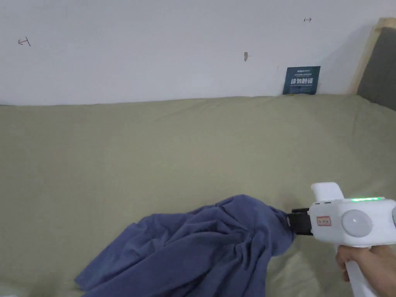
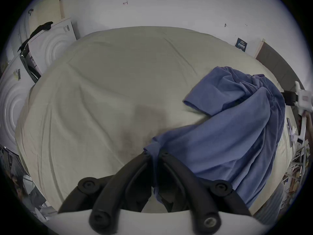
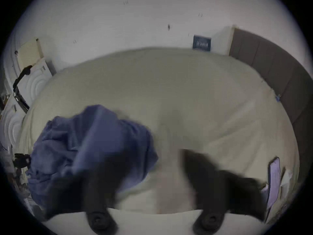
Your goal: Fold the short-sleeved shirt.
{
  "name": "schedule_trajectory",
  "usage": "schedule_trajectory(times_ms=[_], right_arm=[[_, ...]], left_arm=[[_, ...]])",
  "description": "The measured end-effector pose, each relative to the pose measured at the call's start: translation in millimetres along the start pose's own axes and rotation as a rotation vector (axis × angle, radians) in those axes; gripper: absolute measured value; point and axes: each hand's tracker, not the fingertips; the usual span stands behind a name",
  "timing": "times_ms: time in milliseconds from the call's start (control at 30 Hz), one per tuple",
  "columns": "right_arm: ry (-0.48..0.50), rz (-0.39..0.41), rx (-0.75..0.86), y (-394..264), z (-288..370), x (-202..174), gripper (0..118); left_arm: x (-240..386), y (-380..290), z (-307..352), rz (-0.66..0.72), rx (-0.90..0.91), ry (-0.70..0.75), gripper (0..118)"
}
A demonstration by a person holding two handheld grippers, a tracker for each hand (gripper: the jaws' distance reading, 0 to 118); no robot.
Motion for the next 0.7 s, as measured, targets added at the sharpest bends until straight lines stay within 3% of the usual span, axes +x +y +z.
schedule_trajectory(times_ms=[33, 167, 300, 333, 367, 400, 433, 567, 700], right_arm=[[0.002, -0.004, -0.085, 6.5, -16.5, 0.9, 112], [-0.042, 0.007, -0.157, 12.6, -55.8, -0.5, 111], [-0.075, 0.121, -0.113, 3.1, -53.2, -16.0, 102], [-0.050, 0.106, -0.117, 4.2, -47.5, -17.3, 89], [-0.021, 0.099, -0.116, 6.2, -40.7, -19.2, 60], [-0.002, 0.103, -0.105, 7.3, -29.4, -20.4, 11], [0.024, 0.107, -0.108, 8.4, -19.7, -21.7, 4], [0.056, 0.095, -0.038, 10.5, 36.1, -12.3, 4], [0.074, 0.066, 0.101, 22.5, 122.1, 6.0, 4]], left_arm=[[0.1, -0.6, -0.4, 0.001, 0.000, -0.002, 4], [8.1, 0.4, 2.2, 0.012, 0.001, 0.001, 4], [7.6, 1.9, -0.8, 0.006, 0.000, 0.008, 4], [8.0, 2.2, -0.4, 0.004, 0.000, 0.011, 4], [7.7, 2.9, 0.1, 0.000, -0.001, 0.012, 4], [7.8, 3.7, 1.6, 0.000, -0.003, 0.012, 4], [7.2, 5.7, 4.8, -0.001, -0.006, 0.011, 4], [-12.3, 15.6, 28.6, 0.063, 0.022, -0.004, 4], [-28.9, 36.2, 92.9, 0.059, 0.133, 0.065, 4]])
